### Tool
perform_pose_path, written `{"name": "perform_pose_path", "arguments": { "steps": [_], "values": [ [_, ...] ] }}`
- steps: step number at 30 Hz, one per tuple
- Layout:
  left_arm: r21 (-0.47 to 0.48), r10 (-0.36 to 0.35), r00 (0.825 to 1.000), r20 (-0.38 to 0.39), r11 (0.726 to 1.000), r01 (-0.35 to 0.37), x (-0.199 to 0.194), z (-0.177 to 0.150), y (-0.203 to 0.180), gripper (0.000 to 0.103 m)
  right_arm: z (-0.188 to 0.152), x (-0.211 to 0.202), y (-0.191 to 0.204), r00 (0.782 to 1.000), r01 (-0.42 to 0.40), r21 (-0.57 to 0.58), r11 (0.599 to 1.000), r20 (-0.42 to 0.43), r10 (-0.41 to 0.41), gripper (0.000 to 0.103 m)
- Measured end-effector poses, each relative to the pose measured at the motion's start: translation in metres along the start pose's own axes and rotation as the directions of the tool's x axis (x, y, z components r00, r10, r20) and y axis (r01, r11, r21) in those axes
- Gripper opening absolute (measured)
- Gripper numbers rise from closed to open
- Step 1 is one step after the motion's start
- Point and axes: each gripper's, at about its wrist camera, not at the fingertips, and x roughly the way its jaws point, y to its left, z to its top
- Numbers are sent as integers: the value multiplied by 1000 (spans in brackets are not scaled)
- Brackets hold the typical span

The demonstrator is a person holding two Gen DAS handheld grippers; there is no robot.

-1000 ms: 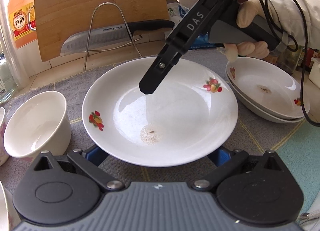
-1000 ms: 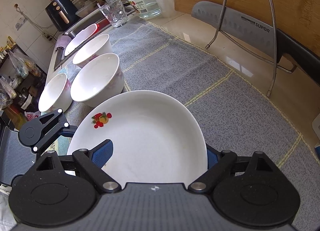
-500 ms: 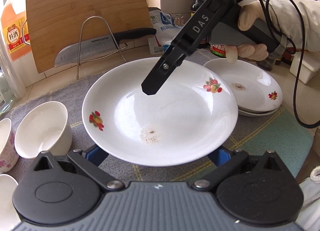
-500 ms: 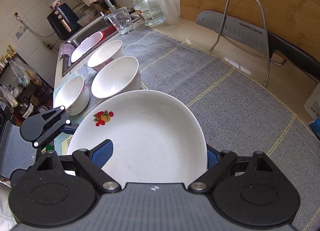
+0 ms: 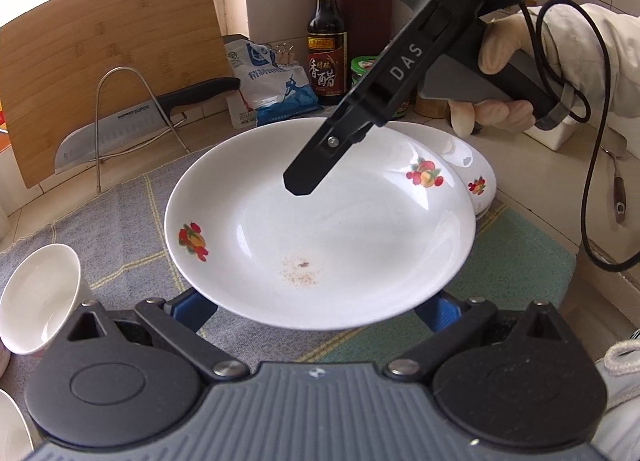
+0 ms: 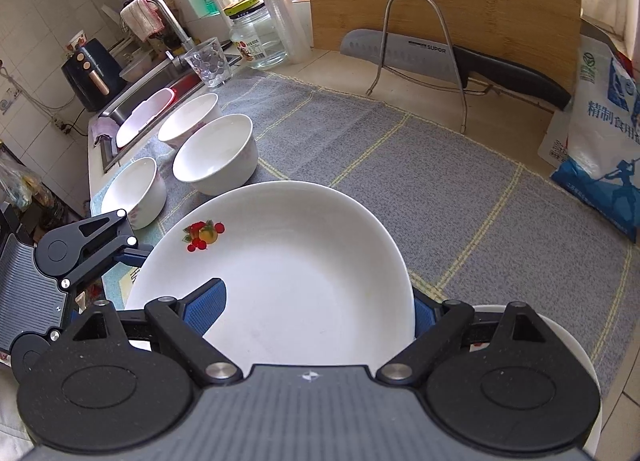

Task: Organize plates and bowls
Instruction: 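Lift the plate with the right gripper and carry it toward the plate stack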

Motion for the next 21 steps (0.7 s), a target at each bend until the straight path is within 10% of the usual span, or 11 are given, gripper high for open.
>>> {"name": "perform_pose_path", "arguments": {
  "steps": [21],
  "values": [
    [128, -171, 985, -15, 977, 172, 42, 23, -27, 102, -67, -53, -39, 989, 127, 180, 976, 47, -137, 94]
  ]
}}
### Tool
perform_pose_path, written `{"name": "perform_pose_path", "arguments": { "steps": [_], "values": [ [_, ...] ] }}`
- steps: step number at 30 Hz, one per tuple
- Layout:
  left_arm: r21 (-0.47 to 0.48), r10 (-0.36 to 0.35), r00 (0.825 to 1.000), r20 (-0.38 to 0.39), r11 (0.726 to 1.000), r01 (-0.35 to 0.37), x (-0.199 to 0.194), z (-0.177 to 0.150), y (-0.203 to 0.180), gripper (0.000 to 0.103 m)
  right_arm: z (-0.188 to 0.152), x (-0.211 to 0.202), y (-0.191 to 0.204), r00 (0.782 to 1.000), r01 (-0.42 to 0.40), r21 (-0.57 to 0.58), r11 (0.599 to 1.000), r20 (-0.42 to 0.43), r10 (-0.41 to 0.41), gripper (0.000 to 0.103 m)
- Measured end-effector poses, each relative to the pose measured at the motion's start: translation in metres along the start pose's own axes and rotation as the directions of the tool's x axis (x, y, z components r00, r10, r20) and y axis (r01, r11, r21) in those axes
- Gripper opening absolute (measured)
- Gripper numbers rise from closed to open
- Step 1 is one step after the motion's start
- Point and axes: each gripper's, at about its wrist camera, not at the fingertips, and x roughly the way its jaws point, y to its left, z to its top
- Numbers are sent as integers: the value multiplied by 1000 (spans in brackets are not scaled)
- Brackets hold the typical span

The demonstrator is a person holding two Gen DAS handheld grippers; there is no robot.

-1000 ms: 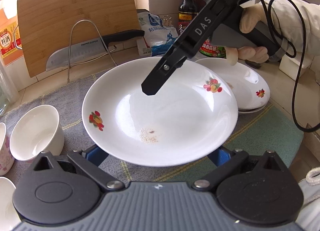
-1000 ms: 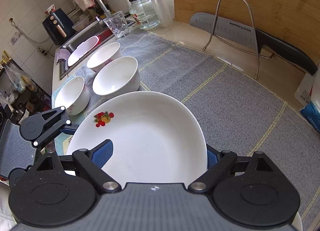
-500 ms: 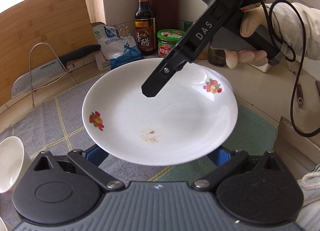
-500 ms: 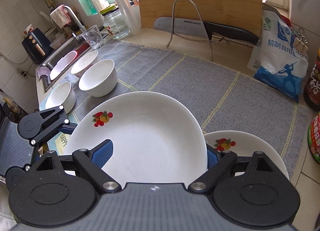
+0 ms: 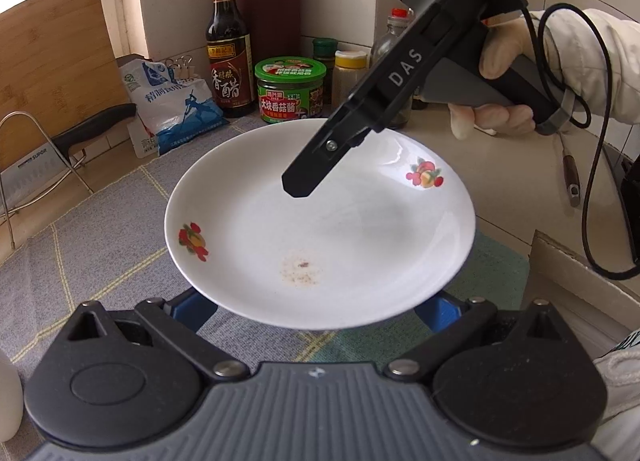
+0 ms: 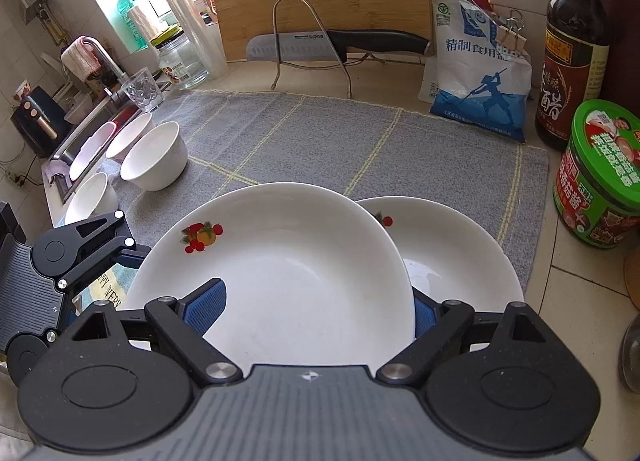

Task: Organize plates and bowls
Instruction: 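Lift the plate with the right gripper and carry it toward the plate stack, then lower the plate onto the plate stack with the right gripper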

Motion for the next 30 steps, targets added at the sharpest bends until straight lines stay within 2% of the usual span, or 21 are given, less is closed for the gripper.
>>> {"name": "perform_pose_path", "arguments": {
  "steps": [30],
  "values": [
    [15, -2, 999, -35, 1000, 3, 34, 17, 9, 102, -9, 17, -51, 999, 7, 46, 999, -44, -5, 94]
  ]
}}
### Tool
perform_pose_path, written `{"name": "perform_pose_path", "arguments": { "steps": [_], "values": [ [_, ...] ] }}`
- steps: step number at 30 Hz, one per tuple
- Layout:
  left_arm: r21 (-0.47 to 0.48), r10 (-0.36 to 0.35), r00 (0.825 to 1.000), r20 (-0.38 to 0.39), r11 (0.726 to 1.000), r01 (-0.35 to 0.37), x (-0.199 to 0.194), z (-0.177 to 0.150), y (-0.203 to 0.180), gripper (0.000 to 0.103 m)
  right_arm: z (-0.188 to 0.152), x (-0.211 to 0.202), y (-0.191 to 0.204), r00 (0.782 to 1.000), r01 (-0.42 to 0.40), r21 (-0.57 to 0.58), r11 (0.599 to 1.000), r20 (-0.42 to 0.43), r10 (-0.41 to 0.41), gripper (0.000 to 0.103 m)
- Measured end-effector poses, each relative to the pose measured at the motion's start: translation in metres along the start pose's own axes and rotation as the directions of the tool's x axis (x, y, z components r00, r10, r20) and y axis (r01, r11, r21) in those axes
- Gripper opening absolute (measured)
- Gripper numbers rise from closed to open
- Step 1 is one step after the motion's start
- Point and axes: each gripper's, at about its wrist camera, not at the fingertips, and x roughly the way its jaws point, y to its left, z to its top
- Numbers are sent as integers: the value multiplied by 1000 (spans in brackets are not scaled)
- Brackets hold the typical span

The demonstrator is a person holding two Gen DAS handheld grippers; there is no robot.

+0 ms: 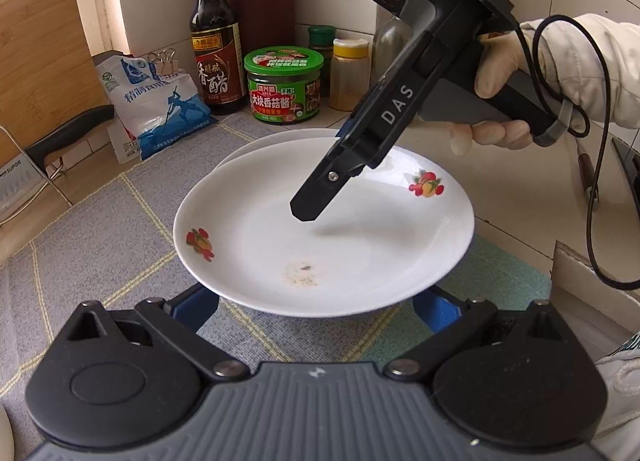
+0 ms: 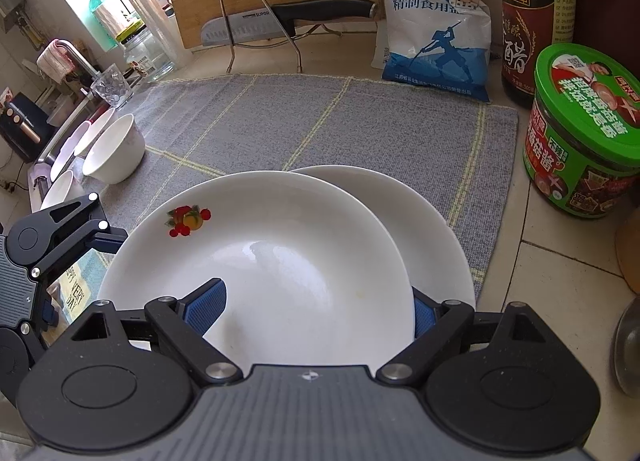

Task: Organize plates and bowls
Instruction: 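Lower the plate onto the plate stack with the right gripper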

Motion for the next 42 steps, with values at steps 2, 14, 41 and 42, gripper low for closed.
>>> {"name": "perform_pose_path", "arguments": {
  "steps": [2, 14, 41, 42],
  "values": [
    [11, 4, 1000, 1, 1000, -4, 3, 0, 1, 102, 0, -1, -2, 1000, 4, 8, 1000, 4, -4, 94],
    [36, -6, 1000, -3, 999, 6, 9, 1, 2, 102, -3, -10, -5, 999, 36, 10, 999, 2, -36, 94],
    [44, -25, 999, 26, 999, 23, 9, 2, 3, 102, -10, -29, 4, 993, 114, 24, 993, 6, -114, 99],
    [44, -24, 999, 27, 999, 23, 9, 1, 3, 102, -10, -28, 5, 993, 120, 25, 993, 5, -120, 100]
  ]
}}
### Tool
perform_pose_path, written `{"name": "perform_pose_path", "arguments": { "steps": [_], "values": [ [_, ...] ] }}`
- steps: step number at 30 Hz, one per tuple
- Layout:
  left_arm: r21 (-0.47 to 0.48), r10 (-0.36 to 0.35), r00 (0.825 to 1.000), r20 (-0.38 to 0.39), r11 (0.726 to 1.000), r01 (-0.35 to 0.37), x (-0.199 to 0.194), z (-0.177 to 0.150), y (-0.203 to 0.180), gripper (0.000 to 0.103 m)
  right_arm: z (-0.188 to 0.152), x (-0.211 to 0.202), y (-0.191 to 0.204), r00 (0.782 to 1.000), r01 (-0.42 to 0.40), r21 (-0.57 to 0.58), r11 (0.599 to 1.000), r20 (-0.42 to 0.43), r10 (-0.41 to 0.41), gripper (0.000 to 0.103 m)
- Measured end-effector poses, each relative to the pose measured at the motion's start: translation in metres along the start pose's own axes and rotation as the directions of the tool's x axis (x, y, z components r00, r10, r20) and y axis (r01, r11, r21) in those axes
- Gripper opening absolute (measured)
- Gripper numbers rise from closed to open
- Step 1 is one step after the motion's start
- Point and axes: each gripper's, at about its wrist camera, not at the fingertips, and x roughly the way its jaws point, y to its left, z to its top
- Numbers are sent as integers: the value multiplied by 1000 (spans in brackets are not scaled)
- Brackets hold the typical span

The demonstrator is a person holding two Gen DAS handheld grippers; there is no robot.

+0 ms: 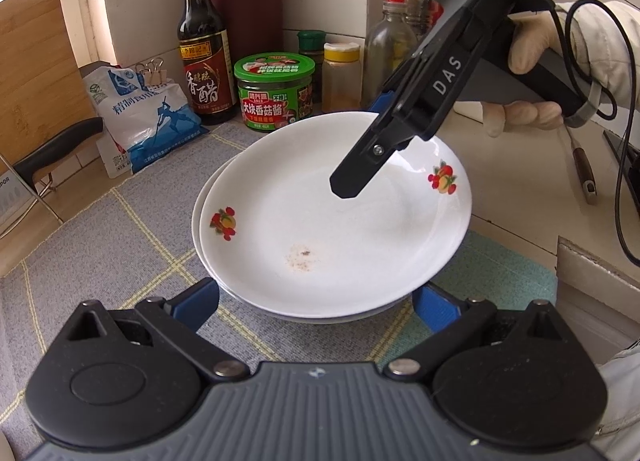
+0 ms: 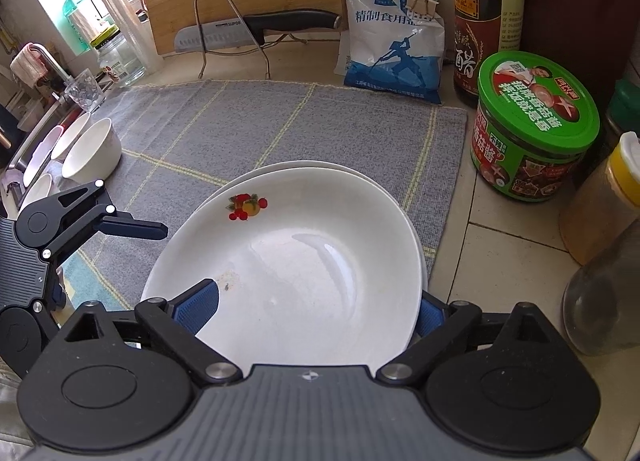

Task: Organize plates and bowls
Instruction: 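Lower the plate onto the plate stack with the right gripper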

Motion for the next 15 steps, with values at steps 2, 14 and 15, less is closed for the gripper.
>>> {"name": "perform_pose_path", "arguments": {
  "steps": [2, 14, 15],
  "values": [
    [0, -2, 1000, 2, 1000, 2, -1, -1, 0, 102, 0, 0, 2, 1000, 14, -4, 1000, 0, -14, 101],
    [-9, 29, 999, 36, 1000, -29, -15, -8, -2, 102, -1, -2, 14, 993, 116, -3, 993, -20, -116, 103],
    [-10, 33, 999, 40, 999, -33, -18, -9, -3, 102, -3, -2, 15, 991, 133, -5, 991, -26, -133, 103]
  ]
}}
